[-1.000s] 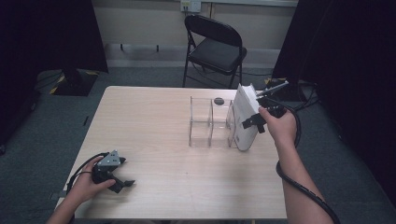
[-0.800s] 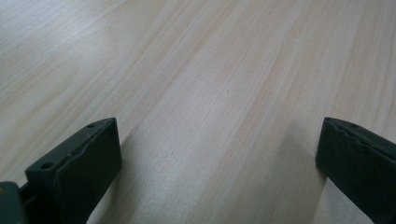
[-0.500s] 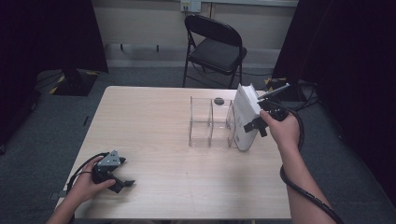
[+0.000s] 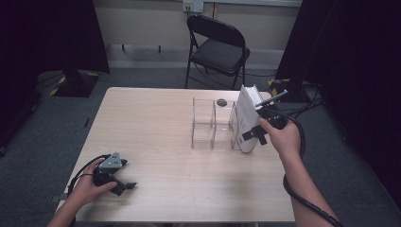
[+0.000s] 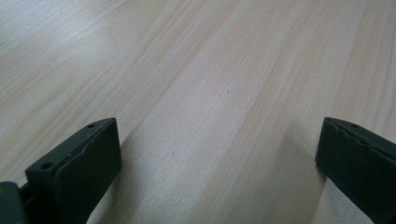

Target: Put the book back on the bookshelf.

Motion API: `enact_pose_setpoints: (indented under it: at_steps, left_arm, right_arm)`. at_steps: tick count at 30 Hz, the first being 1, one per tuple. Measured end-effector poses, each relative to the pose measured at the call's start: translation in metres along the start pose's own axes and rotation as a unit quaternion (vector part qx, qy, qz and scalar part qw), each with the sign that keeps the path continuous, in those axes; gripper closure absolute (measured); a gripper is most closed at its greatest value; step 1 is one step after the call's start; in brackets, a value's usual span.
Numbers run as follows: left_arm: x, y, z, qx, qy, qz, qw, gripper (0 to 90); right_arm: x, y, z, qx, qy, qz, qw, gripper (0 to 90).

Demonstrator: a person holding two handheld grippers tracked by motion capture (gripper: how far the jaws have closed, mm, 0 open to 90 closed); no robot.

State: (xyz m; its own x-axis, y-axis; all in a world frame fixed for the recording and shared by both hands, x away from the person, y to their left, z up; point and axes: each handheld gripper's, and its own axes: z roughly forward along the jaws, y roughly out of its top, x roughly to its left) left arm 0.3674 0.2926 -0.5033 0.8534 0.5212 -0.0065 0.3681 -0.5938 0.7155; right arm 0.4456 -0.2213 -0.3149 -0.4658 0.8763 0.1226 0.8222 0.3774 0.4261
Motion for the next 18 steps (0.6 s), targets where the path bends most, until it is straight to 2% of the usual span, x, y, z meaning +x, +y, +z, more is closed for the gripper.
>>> enact_pose_setpoints:
  at_steps: [5, 6, 11, 12, 18]
  left_arm:
    - [0.000, 0.000, 0.000, -0.001, 0.000, 0.000, 1.0000, 0.0]
    - [0.000, 0.000, 0.000, -0.001, 0.000, 0.000, 1.0000, 0.0]
    - [0.000, 0.000, 0.000, -0.001, 0.001, 0.000, 1.0000, 0.0]
    - [0.000, 0.000, 0.000, -0.001, 0.001, 0.000, 1.0000, 0.0]
    - [0.000, 0.000, 0.000, -0.001, 0.001, 0.000, 1.0000, 0.0]
  right_arm:
    - [0.007, -0.002, 0.004, 0.002, 0.004, -0.013, 0.9999, 16.4]
    - [0.010, -0.003, 0.007, -0.003, 0.015, -0.018, 0.9997, 16.1]
    - [0.018, -0.005, 0.012, -0.006, 0.019, -0.027, 0.9994, 16.5]
    - [0.022, -0.007, 0.017, -0.008, 0.030, -0.033, 0.9990, 16.0]
    - [0.029, -0.009, 0.027, -0.008, 0.038, -0.044, 0.9983, 16.7]
